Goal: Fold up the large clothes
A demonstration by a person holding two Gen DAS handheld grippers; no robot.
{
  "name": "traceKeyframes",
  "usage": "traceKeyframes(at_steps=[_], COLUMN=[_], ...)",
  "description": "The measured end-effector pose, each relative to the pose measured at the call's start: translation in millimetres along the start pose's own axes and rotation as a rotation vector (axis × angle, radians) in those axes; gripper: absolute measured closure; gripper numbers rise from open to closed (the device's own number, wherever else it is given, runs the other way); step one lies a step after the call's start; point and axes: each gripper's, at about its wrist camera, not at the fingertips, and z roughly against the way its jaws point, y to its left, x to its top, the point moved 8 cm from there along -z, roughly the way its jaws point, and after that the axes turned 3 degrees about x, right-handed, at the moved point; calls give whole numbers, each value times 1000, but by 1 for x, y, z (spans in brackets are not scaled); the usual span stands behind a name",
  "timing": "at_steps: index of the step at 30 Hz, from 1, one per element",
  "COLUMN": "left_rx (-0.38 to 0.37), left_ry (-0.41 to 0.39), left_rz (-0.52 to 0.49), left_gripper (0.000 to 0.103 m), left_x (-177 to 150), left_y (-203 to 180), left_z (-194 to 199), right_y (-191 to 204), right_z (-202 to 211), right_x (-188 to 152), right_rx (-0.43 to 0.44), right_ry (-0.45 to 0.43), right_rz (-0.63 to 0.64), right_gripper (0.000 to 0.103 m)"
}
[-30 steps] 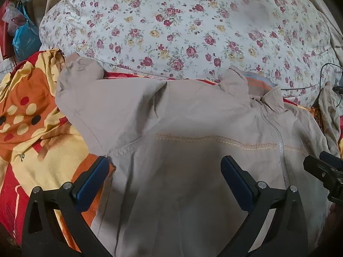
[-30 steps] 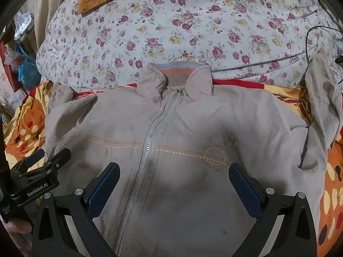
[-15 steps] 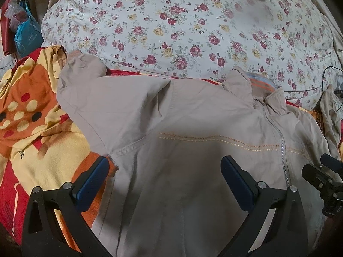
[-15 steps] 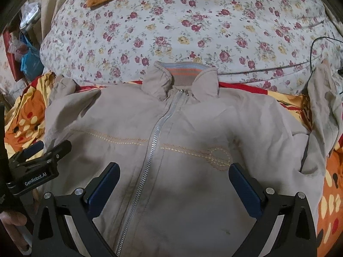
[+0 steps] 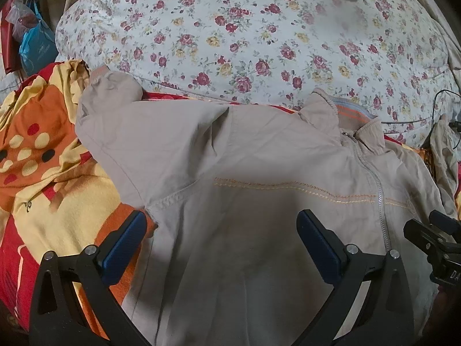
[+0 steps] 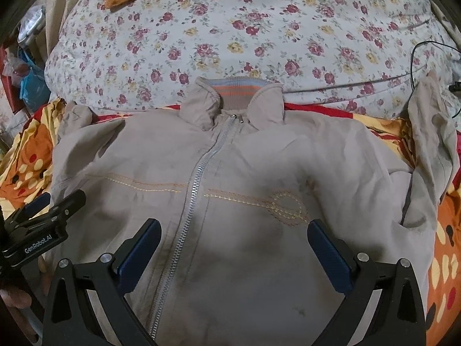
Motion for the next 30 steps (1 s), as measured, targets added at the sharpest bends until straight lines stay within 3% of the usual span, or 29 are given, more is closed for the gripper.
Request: traceKeyframes(at_steps=[30], left_rx=[-9], left_ry=[1], left_rz=[-4], left_gripper=[0], left_x=[-3], left_y=[-1], left_z=[-1], right_y=[-1], right_z=[-8], right_x=[-1], right_rx=[-21], right_ry=[6], right_rz=[-4], right_gripper=[2])
